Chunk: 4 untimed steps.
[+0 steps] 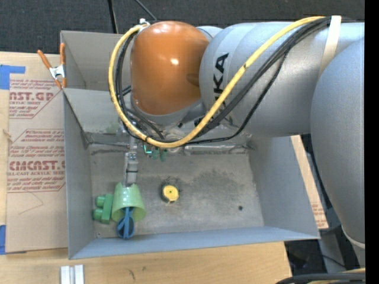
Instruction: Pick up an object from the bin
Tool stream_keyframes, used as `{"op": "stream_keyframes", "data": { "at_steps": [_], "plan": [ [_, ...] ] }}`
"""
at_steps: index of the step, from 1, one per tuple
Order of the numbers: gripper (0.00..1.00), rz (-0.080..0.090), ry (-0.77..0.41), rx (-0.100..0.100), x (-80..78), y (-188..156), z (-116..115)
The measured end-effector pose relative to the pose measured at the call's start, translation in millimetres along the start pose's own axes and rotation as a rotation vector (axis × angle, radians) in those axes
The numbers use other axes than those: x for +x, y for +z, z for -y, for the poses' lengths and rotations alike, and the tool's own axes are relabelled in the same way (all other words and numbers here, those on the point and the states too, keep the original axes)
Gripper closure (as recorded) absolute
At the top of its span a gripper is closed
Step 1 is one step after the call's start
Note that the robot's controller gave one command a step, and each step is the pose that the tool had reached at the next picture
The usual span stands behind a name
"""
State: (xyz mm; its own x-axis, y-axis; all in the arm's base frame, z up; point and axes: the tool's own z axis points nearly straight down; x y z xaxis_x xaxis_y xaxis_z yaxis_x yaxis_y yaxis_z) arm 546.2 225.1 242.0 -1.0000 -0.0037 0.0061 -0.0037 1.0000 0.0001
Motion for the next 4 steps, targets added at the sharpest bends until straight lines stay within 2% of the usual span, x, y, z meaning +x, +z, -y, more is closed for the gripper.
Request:
{"op": "stream_keyframes", "data": {
  "at_steps": [1, 2, 3, 4],
  "plan": [
    [0.0, 0.001, -0.519, 0.001, 21.5, 114.2, 9.9],
    [0.0, 0.001, -0.899, 0.005, 41.9, 164.1, 1.1],
    [0.0, 0.014, -1.069, 0.005, 40.4, 21.4, 55.3],
    [0.0, -0.001, -1.079, -0.001, 57.0, 144.2, 38.0]
  ]
}}
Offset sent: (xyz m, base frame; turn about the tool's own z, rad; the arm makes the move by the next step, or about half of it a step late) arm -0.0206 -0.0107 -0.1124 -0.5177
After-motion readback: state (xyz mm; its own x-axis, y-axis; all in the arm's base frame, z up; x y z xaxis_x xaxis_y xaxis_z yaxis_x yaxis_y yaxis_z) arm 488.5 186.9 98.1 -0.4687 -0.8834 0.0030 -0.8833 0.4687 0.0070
